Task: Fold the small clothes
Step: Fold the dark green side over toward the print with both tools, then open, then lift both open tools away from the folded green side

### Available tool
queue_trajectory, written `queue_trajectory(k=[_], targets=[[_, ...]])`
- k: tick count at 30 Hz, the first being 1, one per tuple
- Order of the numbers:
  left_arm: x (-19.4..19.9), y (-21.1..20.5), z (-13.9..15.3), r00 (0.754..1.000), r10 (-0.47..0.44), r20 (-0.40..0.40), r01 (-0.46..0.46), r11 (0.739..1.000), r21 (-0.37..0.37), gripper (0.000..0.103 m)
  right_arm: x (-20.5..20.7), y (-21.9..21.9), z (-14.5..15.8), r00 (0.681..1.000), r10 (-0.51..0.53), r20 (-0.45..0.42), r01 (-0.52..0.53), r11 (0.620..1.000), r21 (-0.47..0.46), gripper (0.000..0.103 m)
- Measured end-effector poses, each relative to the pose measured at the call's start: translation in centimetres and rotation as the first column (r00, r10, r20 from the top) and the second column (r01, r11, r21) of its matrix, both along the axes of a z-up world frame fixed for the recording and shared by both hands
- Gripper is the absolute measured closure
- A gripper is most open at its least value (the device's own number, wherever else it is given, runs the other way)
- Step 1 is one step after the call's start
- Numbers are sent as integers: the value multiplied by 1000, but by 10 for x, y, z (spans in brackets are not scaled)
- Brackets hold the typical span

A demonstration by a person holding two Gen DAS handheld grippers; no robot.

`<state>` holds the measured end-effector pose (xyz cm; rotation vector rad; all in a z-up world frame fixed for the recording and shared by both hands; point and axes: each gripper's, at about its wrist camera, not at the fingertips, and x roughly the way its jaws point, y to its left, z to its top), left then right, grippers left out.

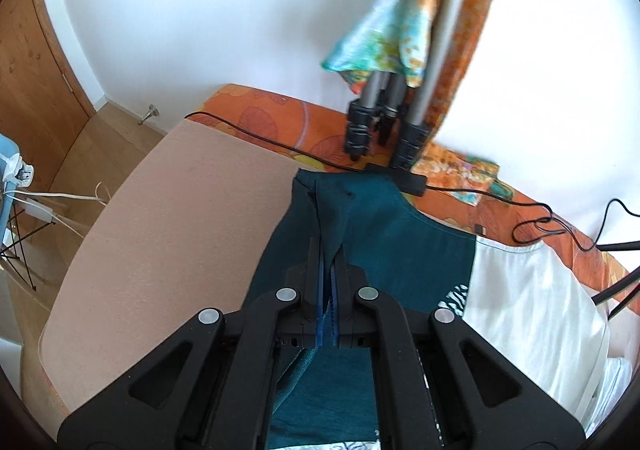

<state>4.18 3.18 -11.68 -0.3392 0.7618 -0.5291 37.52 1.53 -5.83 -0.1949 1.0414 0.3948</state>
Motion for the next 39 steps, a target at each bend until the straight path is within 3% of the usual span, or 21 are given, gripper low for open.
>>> queue_trajectory(k=[8,17,20,22,24,26,30,32,34,37,39], targets=[[4,-40,-6,993,-114,-34,115,993,29,102,5,-83,-27,993,-109,-43,110,994,19,100],[4,-49,-8,989,-138,-60,140,989,37,102,9,-110,-51,986,-152,-72,154,988,20,100],[3,-52,-8,985,-160,-65,163,986,31,102,14,-106,-56,985,-168,-41,165,983,-79,100],[1,-55,-9,983,-173,-68,176,984,37,102,17,-109,-62,978,-200,-52,190,970,-154,92],[0,-57,-11,981,-175,-80,180,982,58,102,15,-116,-60,971,-236,-38,226,959,-169,53],[0,-56,-13,981,-174,-90,180,982,60,102,8,-123,-51,967,-254,-27,249,961,-124,44],[-2,-51,-12,981,-168,-93,174,983,62,101,-16,-129,-37,975,-211,-75,211,977,0,44],[-4,-48,-8,981,-170,-89,175,984,46,96,-36,-121,-34,990,-127,-60,130,991,37,44],[-8,-44,-3,985,-158,-69,160,987,34,83,-53,-113,-33,997,-64,-49,68,994,90,44],[-10,-37,3,989,-138,-43,139,990,15,82,-63,-101,-40,993,-6,-118,31,976,215,44],[-10,-34,5,992,-119,-29,120,993,23,78,-67,-92,-46,990,15,-143,20,971,239,44]])
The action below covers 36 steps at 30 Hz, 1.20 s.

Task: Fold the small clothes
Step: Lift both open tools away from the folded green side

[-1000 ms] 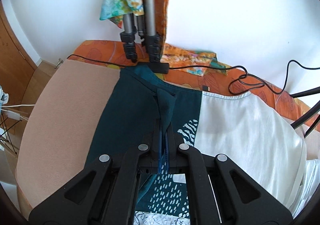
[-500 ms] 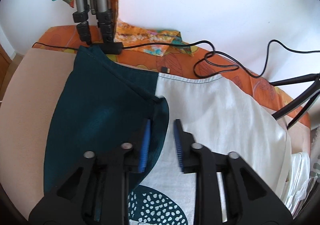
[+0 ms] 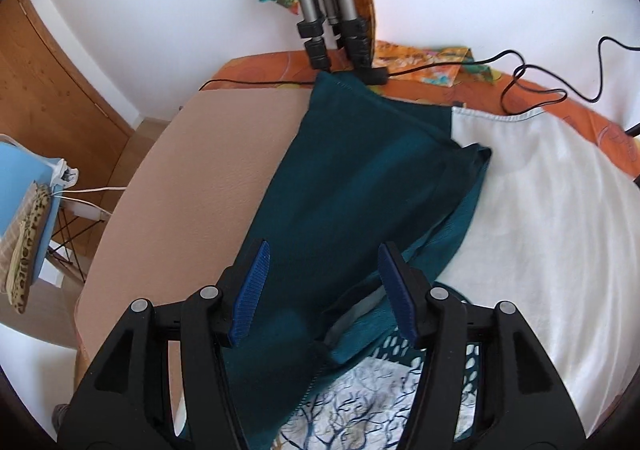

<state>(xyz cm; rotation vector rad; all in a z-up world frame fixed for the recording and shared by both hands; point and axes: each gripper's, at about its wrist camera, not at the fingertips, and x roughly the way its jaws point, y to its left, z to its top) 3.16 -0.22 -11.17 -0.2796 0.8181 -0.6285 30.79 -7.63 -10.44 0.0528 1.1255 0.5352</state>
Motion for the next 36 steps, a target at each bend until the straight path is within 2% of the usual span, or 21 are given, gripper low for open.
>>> queue_trajectory(k=[1,2,4,7,11,13,16,22,27,33,36], targets=[[2,2,-1,1000,20,-3,-20,1000,19,66,-2,4,-3,1000,11,-7,-11,1000,4,44],[5,4,-5,999,44,-20,-43,998,35,63,-4,8,-5,1000,23,-16,-22,1000,12,44],[13,12,-16,994,65,-88,-64,998,14,63,-6,13,-12,998,41,-40,-39,999,37,44],[20,15,-30,983,87,-161,-82,996,37,63,-7,18,-20,994,55,-91,-51,998,47,44],[19,11,-30,984,84,-154,-76,995,57,63,-9,12,-28,991,42,-131,-42,999,-2,44],[17,11,-30,985,82,-150,-73,995,63,63,-12,2,-28,989,19,-147,-30,997,-69,44],[15,13,-29,986,80,-148,-72,996,61,63,-18,-31,-23,988,-59,-144,25,974,-227,44],[7,28,-13,988,123,-94,-120,992,40,63,-61,-113,19,987,-130,-94,115,983,-144,44],[1,36,-3,986,155,-55,-152,987,41,63,-98,-165,49,983,-180,-40,177,982,-62,44],[-7,14,6,994,111,-6,-110,990,86,63,-139,-222,91,967,-250,42,249,968,34,44],[-10,-5,12,998,64,18,-65,991,116,63,-158,-245,105,955,-283,92,281,959,42,44]])
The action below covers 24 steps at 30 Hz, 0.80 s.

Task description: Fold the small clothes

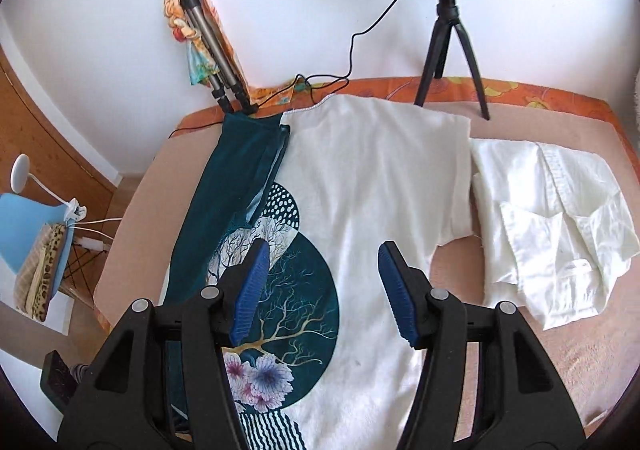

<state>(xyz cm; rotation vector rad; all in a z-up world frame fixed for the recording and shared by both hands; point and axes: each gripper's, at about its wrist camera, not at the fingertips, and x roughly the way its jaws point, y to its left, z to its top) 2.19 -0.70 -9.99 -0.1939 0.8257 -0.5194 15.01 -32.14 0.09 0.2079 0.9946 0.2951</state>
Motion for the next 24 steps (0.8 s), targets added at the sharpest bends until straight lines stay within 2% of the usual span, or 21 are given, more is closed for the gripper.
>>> queue_trajectory(k=[6,12,19,22,24], targets=[[-2,-48,8,994,-108,21,107,993,44,63,-31,-49,17,998,-42,56,43,999,-23,43],[-3,-106,12,972,-233,38,229,969,88,63,-57,-94,22,994,-61,88,64,997,-31,42],[-1,-181,12,922,-384,45,378,920,101,62,-80,-145,29,987,-104,121,108,994,-25,36],[-2,-212,9,898,-438,50,431,896,109,52,-83,-164,30,982,-136,128,140,990,-21,36],[-2,-232,4,880,-473,41,465,876,129,52,-82,-176,26,981,-151,119,153,988,-6,36]])
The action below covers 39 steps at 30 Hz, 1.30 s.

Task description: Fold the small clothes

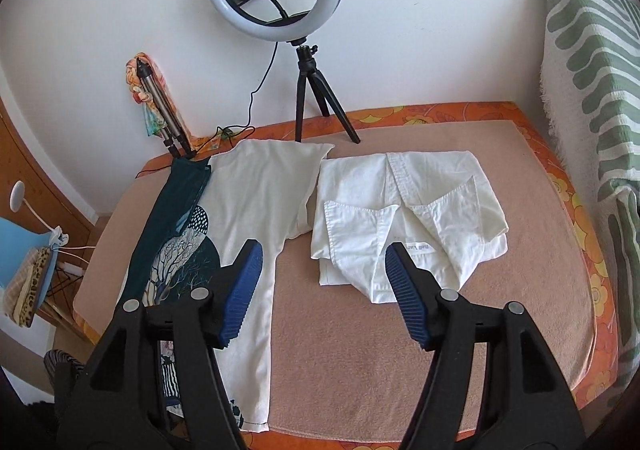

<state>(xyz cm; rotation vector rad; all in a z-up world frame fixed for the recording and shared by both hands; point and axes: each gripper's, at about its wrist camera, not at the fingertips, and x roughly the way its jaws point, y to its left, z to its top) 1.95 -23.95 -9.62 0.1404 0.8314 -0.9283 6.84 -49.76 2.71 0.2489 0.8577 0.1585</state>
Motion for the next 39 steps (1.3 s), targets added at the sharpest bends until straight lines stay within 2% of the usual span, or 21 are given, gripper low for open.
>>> queue_trajectory(k=[3,6,12,19,20,22,25,29,32,36,39], targets=[[-6,-27,-7,998,-46,37,44,998,45,52,5,-11,-7,1000,-13,-8,13,1000,21,36],[-5,-42,-16,996,-55,77,46,993,112,51,13,-19,-16,1000,-14,-19,15,999,42,36],[8,-53,-36,999,-40,34,34,985,166,51,35,-19,-28,1000,3,-31,-1,999,54,36],[8,-65,-40,992,-37,122,11,977,212,53,71,-7,-41,998,34,-53,-32,999,43,36],[10,-64,-40,991,-31,131,4,979,204,57,77,-4,-43,998,41,-56,-39,998,46,36],[16,-58,-39,993,-17,117,-3,987,162,82,92,3,-46,996,60,-62,-57,997,55,36],[35,-46,-40,1000,-2,1,2,998,58,94,119,17,-53,994,84,-73,-79,995,67,36],[49,-30,-40,995,24,-98,-27,999,-26,97,161,34,-68,991,90,-99,-84,994,71,36],[50,-22,-34,993,41,-112,-49,996,-69,98,194,40,-80,990,74,-121,-64,995,82,36],[53,-10,-24,986,68,-154,-90,986,-143,98,235,43,-101,985,56,-166,-32,989,145,36],[54,-1,-16,985,79,-156,-105,980,-170,98,256,51,-116,980,53,-190,-26,990,141,36]])
